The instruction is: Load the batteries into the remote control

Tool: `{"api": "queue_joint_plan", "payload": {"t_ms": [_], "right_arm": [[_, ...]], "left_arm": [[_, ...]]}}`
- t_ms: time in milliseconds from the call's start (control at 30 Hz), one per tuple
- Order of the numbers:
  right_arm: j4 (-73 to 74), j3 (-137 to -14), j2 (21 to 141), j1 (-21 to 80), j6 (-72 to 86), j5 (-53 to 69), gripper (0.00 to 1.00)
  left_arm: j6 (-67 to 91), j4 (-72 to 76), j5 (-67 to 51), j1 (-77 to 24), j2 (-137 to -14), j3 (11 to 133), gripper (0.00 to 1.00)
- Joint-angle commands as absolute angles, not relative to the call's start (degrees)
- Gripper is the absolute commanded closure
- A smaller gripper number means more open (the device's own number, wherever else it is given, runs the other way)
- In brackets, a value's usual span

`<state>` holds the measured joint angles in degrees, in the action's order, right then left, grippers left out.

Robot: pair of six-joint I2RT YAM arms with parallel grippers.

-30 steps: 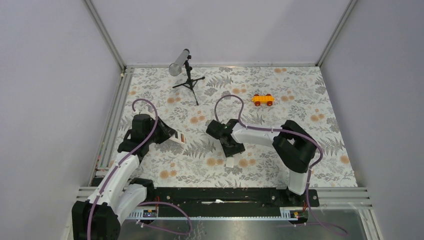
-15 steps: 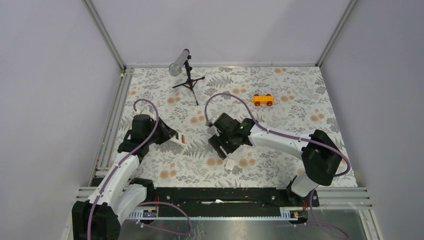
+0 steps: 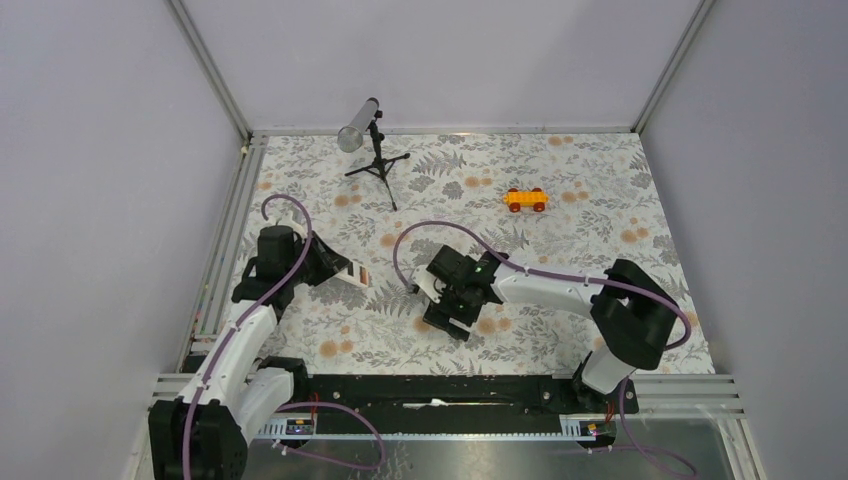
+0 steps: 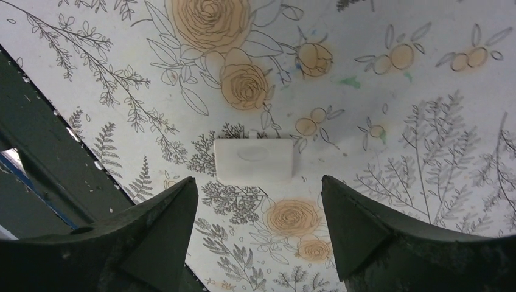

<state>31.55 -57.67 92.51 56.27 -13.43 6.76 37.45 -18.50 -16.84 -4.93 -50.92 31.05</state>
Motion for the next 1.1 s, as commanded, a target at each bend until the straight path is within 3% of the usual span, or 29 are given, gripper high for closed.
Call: {"api": "queue_joint_plan", "payload": {"t_ms": [0, 400, 733, 900, 1067], "right_arm": [[29.89, -56.60, 95.34, 58.92, -15.82, 6.59, 0.19], [28.97, -55.21, 97.36, 59.77, -14.33, -0.99, 0.20], [29.63, -54.73, 96.68, 59.77, -14.24, -0.17, 0.55], [27.14, -53.30, 93.33, 59.77, -13.23, -1.18, 0.62], [23.27, -50.83, 85.00, 59.78, -12.40, -0.96, 0.62]], "left_arm": [[36.57, -16.34, -19.07, -3.82, -51.19, 33.62, 1.00], [36.63, -15.82, -20.32, -2.94, -52.17, 33.57, 1.00], [36.57, -14.67, -23.71, -2.90, -52.93, 33.18, 1.00], [39.76, -8.85, -30.04, -3.77, -54.09, 30.60, 1.00], [43.37, -1.14, -29.82, -12.39, -56.33, 27.86, 1.00]]}}
